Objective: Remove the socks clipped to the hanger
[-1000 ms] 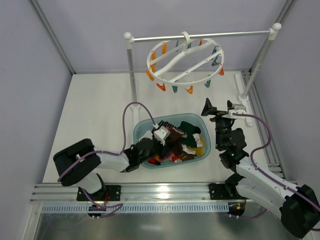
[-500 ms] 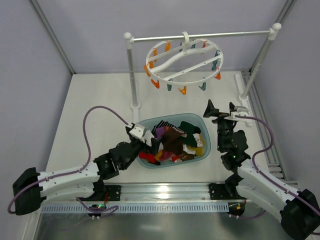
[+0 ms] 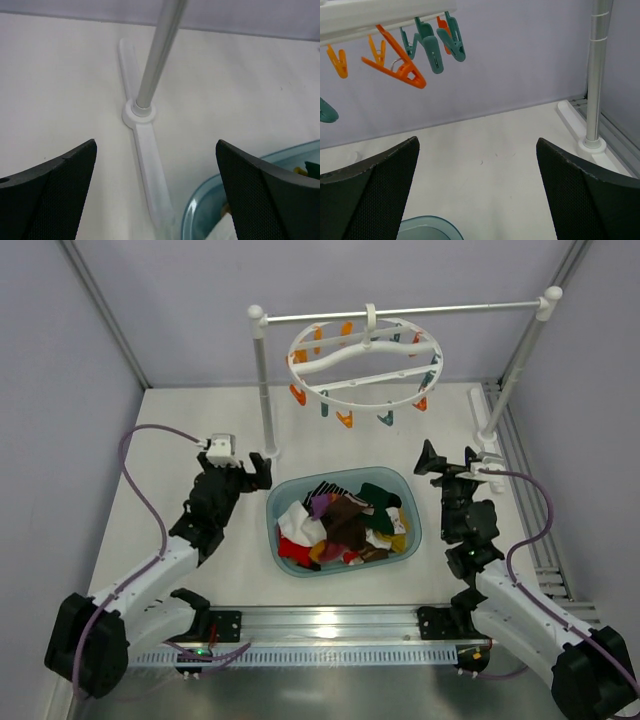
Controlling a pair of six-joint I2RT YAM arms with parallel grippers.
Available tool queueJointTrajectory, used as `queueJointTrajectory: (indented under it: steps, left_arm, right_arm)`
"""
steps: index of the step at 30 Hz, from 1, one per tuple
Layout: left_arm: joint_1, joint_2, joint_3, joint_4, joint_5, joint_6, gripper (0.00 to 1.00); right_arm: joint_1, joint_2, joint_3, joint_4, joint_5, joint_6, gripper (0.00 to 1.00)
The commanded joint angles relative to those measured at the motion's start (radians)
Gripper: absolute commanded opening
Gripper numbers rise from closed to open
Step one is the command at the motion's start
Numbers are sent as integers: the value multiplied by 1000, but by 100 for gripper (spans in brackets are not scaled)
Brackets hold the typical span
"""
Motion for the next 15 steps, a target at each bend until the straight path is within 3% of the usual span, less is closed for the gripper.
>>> queueJointTrajectory:
  steps: [1,9,15]
  left_arm:
    - [123,102,74,112,103,-84,100]
    - [161,193,92,228,-215,-202,100]
    - [161,285,88,252,-262,-230,99]
  right_arm:
    - [-31,-16,-12,14,-31,53,98]
    - [-79,-6,-16,5,-58,84,98]
    - [-88,-2,-16,2,-53,93,98]
